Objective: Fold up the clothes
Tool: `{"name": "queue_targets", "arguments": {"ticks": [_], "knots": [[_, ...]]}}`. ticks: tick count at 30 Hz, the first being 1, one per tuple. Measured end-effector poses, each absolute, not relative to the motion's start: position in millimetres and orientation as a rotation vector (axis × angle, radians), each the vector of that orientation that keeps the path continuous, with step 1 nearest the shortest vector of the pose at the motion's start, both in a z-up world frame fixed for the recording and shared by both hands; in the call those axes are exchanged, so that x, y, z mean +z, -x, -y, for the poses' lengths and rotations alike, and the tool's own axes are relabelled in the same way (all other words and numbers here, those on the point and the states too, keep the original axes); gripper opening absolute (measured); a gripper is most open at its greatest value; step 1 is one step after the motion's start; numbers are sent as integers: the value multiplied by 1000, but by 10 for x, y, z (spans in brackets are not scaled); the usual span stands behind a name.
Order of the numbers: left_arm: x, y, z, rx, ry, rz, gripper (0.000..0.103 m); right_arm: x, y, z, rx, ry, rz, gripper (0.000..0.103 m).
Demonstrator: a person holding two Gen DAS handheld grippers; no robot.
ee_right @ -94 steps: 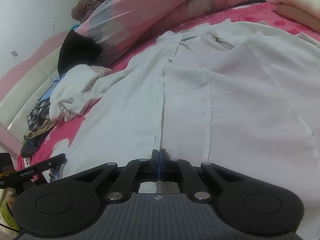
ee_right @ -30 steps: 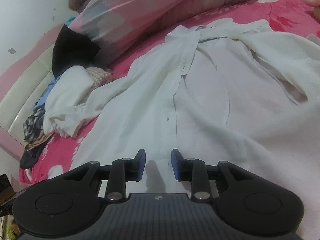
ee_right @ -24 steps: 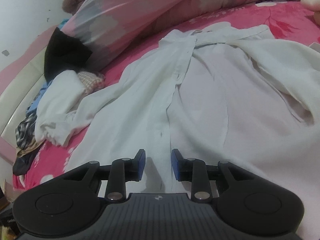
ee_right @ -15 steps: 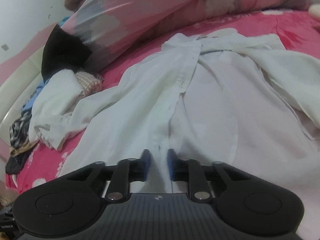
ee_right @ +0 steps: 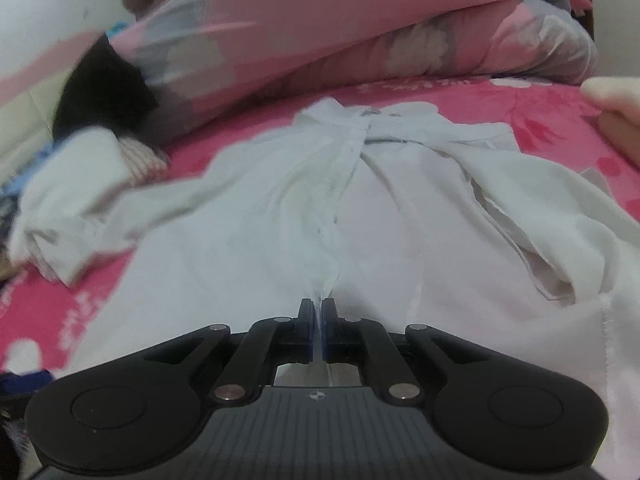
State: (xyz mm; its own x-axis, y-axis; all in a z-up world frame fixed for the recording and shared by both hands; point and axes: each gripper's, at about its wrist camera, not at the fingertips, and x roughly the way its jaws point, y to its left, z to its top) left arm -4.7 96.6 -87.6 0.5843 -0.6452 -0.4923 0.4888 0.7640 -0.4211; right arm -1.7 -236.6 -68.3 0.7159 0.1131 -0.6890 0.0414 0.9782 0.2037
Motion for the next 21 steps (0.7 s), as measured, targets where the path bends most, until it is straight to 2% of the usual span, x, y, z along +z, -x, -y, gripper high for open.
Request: {"name": "queue_targets", "arguments": {"ticks": [3,6,14,19,20,21], "knots": [[-874,77,-963,-662,239,-677,56,-682,20,2350,12,-198,-781,10],[-865,104,-970,-660,229,-672,56,-538,80,2335,1,-195,-747,18],[-881,125,-963,-660,208,-667,56,-351,-180,2299,52,-200,-694,19],[-892,132,-960,-664,196,-661,56,-506,-565,2626,92,-434,-755,20],[-897,125,-960,-666,196,-662,56,-550,-646,2709,104,-494,-771,21],[-899,120,-960,-668,196,-661,56,-596,-730,2788,116,-548,-786,27]]}}
